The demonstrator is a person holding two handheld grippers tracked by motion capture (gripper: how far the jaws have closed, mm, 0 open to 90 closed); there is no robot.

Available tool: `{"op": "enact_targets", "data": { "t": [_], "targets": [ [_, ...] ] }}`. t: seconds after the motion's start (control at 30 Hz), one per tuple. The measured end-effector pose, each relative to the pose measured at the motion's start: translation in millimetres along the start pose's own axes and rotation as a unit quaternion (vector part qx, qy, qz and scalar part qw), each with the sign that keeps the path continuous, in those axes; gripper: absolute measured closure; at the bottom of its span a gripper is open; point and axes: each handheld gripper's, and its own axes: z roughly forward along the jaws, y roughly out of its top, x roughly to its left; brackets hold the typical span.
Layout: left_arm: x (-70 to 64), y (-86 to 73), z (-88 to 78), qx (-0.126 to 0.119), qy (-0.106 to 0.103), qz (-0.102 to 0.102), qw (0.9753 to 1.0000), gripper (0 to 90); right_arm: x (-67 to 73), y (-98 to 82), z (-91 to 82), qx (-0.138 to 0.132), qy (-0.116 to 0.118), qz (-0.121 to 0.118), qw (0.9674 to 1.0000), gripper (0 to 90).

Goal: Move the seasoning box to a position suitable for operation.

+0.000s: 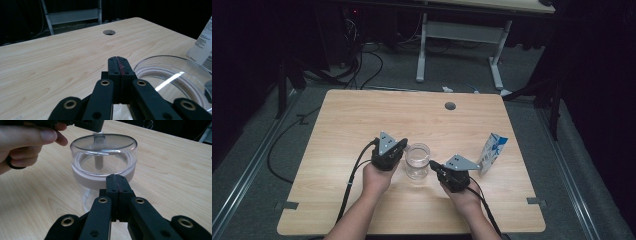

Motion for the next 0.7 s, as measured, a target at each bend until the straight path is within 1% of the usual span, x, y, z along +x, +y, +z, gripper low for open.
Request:
{"op": "enact_targets", "data": {
  "t": [0.07, 0.47, 0.7],
  "targets": [
    [0.3, -0.2, -0.1, 0.000, 0.000, 0.000, 1.0000, 90.0, -0.5, -0.1, 0.3, 0.001, 0.001, 0.003, 1.0000, 89.9],
    [0.9, -0.7, -0.2, -0.002, -0.002, -0.006, 1.0000, 90.0, -0.3, -1.6, 1.1, 0.005, -0.002, -0.001, 1.0000, 89.6],
    [1.3, -1.0, 0.0, -0.003, -0.002, -0.008, 1.0000, 90.0, -0.3, -1.0, 1.1, 0.002, -0.003, -0.001, 1.0000, 89.6]
  ]
}}
